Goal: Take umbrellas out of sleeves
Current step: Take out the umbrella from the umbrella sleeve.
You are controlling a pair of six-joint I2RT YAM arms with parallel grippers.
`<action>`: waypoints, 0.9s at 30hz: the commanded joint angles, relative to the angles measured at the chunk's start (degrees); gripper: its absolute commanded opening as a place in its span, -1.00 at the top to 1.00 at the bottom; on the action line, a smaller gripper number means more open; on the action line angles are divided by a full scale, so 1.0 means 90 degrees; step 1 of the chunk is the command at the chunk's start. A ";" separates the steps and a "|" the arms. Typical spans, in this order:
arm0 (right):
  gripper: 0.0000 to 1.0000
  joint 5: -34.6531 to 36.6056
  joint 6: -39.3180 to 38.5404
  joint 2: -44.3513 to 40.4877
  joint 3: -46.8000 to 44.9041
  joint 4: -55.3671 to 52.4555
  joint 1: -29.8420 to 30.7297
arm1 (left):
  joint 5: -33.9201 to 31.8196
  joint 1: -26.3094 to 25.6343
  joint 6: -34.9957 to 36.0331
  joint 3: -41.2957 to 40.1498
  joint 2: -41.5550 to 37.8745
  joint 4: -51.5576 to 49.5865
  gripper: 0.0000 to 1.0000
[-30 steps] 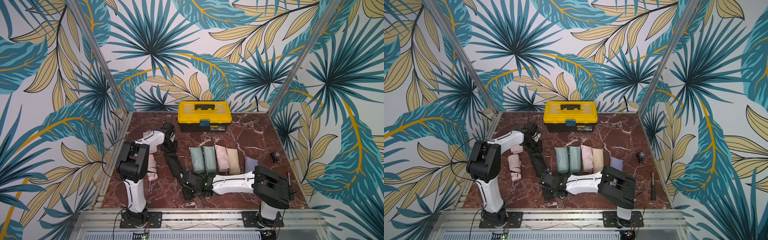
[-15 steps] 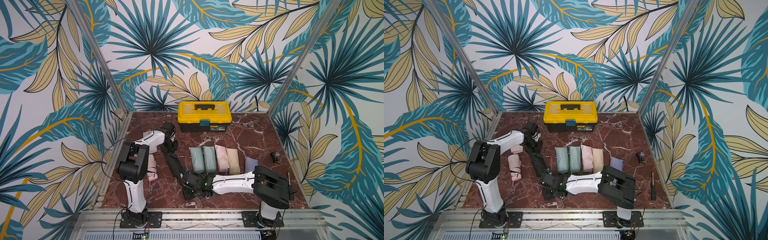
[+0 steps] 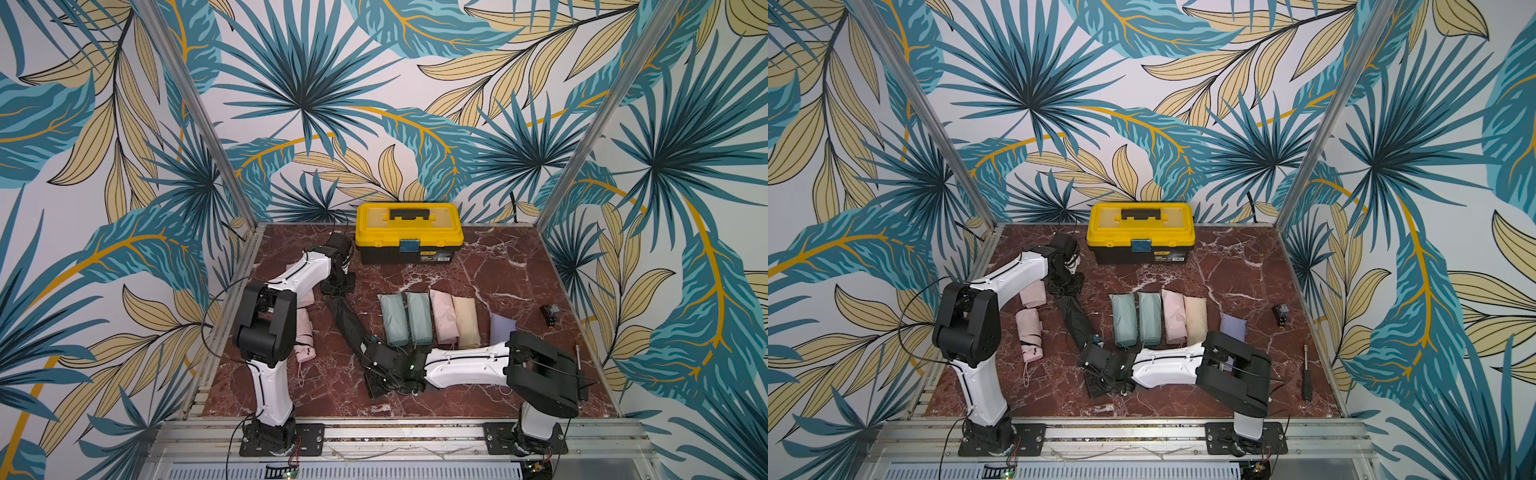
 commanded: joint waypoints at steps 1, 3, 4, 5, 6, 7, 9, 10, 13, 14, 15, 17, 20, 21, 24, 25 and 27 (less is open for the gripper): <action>1.00 -0.0211 0.0063 0.0070 -0.0080 -0.0218 0.0074 | -0.0480 0.0066 0.0161 0.0334 0.0107 0.0282 0.93; 1.00 -0.0206 0.0051 0.0069 -0.0071 -0.0228 0.0074 | -0.0486 0.0100 0.0186 0.0398 0.0159 0.0259 0.92; 1.00 -0.0206 0.0052 0.0069 -0.0072 -0.0228 0.0074 | -0.0488 0.0109 0.0201 0.0440 0.0206 0.0243 0.90; 1.00 -0.0213 0.0054 0.0069 -0.0070 -0.0228 0.0069 | -0.0501 0.0105 0.0220 0.0477 0.0236 0.0231 0.88; 1.00 -0.0219 0.0050 0.0069 -0.0070 -0.0228 0.0074 | -0.0529 0.0105 0.0234 0.0509 0.0262 0.0220 0.86; 1.00 -0.0216 0.0061 0.0069 -0.0079 -0.0228 0.0073 | -0.0553 0.0111 0.0250 0.0540 0.0292 0.0212 0.84; 1.00 -0.0212 0.0065 0.0050 -0.0089 -0.0228 0.0069 | -0.0548 0.0123 0.0273 0.0612 0.0342 0.0191 0.71; 1.00 -0.0200 0.0064 0.0040 -0.0099 -0.0228 0.0074 | -0.0512 0.0124 0.0282 0.0637 0.0356 0.0170 0.56; 1.00 -0.0199 0.0071 0.0035 -0.0110 -0.0228 0.0078 | -0.0308 0.0127 0.0284 0.0579 0.0267 0.0170 0.28; 1.00 -0.0200 0.0069 0.0040 -0.0109 -0.0228 0.0073 | -0.0291 0.0130 0.0294 0.0555 0.0201 0.0170 0.16; 1.00 -0.0201 0.0068 0.0040 -0.0109 -0.0228 0.0074 | -0.0290 0.0127 0.0311 0.0521 0.0149 0.0170 0.11; 1.00 -0.0200 0.0059 0.0040 -0.0107 -0.0228 0.0073 | -0.0316 0.0125 0.0378 0.0415 -0.0001 0.0156 0.03; 1.00 -0.0202 0.0059 0.0040 -0.0109 -0.0228 0.0074 | -0.0167 0.0140 0.0358 0.0105 -0.0343 0.0121 -0.01; 1.00 -0.0202 0.0056 0.0040 -0.0114 -0.0228 0.0073 | -0.0053 0.0137 0.0331 -0.0022 -0.0472 0.0131 -0.02; 1.00 -0.0206 0.0034 0.0064 -0.0080 -0.0243 0.0071 | 0.0229 0.0139 0.0207 -0.0406 -0.0813 0.0140 -0.04; 1.00 -0.0220 0.0020 0.0078 -0.0071 -0.0248 0.0074 | 0.0242 0.0134 0.0206 -0.0526 -0.0870 0.0138 -0.04; 1.00 -0.0235 0.0013 0.0096 -0.0051 -0.0240 0.0074 | 0.0166 0.0134 0.0224 -0.0705 -0.0922 0.0141 -0.04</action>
